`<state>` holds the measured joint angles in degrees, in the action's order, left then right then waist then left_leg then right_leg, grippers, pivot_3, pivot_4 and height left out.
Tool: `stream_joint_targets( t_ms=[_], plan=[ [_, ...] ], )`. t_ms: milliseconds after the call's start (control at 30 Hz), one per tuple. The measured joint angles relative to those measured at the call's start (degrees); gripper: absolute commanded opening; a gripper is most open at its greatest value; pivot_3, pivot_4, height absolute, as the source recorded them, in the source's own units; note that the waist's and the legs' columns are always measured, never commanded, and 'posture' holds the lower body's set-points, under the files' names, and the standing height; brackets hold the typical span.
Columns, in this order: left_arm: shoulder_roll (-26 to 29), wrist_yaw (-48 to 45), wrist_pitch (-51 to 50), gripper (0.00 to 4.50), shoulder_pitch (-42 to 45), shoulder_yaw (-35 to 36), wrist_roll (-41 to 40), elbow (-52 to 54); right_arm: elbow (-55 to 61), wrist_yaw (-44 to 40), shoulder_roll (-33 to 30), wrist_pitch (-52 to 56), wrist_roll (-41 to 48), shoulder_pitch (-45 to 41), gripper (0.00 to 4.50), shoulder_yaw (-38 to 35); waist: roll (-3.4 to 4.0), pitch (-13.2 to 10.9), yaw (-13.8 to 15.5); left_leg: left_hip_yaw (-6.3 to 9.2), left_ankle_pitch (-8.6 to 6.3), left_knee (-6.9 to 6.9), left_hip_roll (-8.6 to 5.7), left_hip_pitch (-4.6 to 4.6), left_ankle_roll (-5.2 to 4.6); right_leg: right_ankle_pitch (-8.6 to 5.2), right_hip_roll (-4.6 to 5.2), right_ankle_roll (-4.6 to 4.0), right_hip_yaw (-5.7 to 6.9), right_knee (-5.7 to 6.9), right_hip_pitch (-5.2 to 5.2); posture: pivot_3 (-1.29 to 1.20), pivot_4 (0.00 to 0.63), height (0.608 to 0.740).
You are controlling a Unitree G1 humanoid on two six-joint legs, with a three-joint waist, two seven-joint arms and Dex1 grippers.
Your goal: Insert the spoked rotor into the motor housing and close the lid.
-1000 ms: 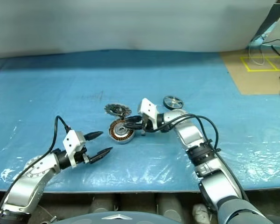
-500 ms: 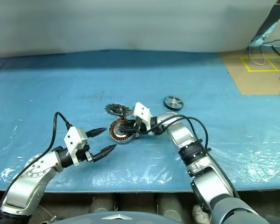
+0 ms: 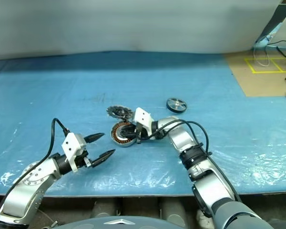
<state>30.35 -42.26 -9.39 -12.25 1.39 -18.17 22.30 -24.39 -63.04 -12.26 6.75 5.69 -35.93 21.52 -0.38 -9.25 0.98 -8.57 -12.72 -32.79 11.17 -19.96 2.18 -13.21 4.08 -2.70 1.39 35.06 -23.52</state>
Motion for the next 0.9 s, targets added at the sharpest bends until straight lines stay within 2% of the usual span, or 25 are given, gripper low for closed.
stream_joint_targets(
  t_ms=[433, 900],
  plan=[
    [-0.32, -1.19, 7.70, 3.98, -3.50, 0.31, 2.23, -6.04, -1.70, -0.61, -0.92, -1.30, -0.21, -1.19, 0.55, -0.53, 0.00, 0.00, 0.07, 0.00, -0.01, -0.02, 0.04, 0.06, -0.01, 0.00, -0.01, -0.01, 0.01, 0.00, 0.00, 0.00, 0.150, 0.740],
    [-0.35, 0.81, 1.59, 3.98, 0.25, -1.07, 1.77, -0.74, -1.75, -0.48, -0.98, -1.80, -1.10, -1.35, 0.55, -0.56, 0.00, 0.00, 0.02, -0.01, 0.00, -0.04, 0.05, 0.01, -0.01, 0.00, -0.01, -0.02, 0.00, 0.07, 0.00, 0.00, 0.150, 0.740]
  ],
)
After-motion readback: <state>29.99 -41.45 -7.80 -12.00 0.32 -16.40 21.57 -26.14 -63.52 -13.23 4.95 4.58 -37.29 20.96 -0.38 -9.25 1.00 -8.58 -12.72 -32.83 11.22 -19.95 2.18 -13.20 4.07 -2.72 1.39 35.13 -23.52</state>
